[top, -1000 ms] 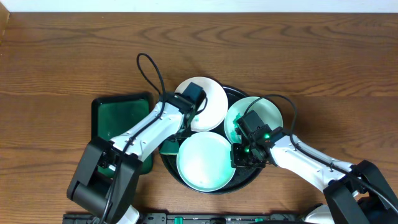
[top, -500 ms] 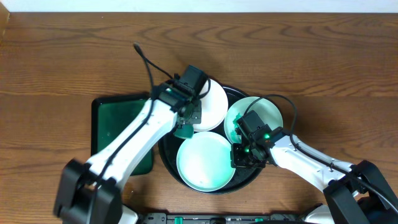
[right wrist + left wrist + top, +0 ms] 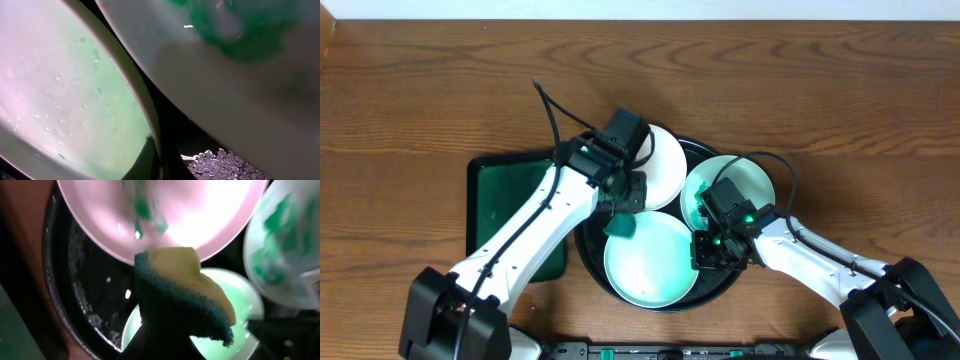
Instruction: Clean dirty plates on tray and stack at the side
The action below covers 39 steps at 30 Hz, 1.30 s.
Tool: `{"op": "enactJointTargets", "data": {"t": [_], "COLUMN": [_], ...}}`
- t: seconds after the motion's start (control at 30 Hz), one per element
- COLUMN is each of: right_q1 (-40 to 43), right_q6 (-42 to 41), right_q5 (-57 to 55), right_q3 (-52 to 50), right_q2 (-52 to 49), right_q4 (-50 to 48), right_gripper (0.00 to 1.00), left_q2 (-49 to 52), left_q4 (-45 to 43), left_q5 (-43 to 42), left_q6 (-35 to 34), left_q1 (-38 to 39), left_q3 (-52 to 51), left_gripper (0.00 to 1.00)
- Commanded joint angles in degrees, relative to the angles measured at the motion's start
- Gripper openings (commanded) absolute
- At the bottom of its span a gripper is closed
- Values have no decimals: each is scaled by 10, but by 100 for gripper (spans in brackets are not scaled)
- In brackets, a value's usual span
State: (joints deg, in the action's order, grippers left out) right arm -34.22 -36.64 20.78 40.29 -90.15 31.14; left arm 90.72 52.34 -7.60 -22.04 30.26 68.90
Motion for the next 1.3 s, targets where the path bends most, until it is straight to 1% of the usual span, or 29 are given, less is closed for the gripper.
{"op": "enactJointTargets", "data": {"t": [0.0,0.17,0.33,0.43,0.57,0.73,1.07,1.17,1.27], "right_q1": [5,5,5,5,5,5,5,5,5], "right_q6": [9,36,60,65,65,65,65,65,65], "right_q5": [-109,-120,-165,-164,-162,-162,-160,-160,-160], "right_q3": [-19,14,59,74,77,77,77,77,77], "right_q2": [-22,-22,-22,-22,-22,-22,-22,-22,-22], "right_q4": [21,50,100,112,113,113,113,113,113], "right_gripper": [1,1,1,1,1,1,1,1,1], "left_q2": [12,35,50,50,50,50,52,58,65], "left_q4": [0,-19,-28,-39,-49,-51,-56,-70,-93], "left_q5": [-7,-8,-11,-30,-55,-56,-65,-66,-73], "left_q6": [17,21,21,24,23,25,25,25,25], "left_q1": [0,0,1,1,3,20,92,109,110], "left_q3": [-23,-50,-53,-53,-53,-53,-53,-57,-70], "left_gripper": [7,7,7,7,7,7,7,7,7]}}
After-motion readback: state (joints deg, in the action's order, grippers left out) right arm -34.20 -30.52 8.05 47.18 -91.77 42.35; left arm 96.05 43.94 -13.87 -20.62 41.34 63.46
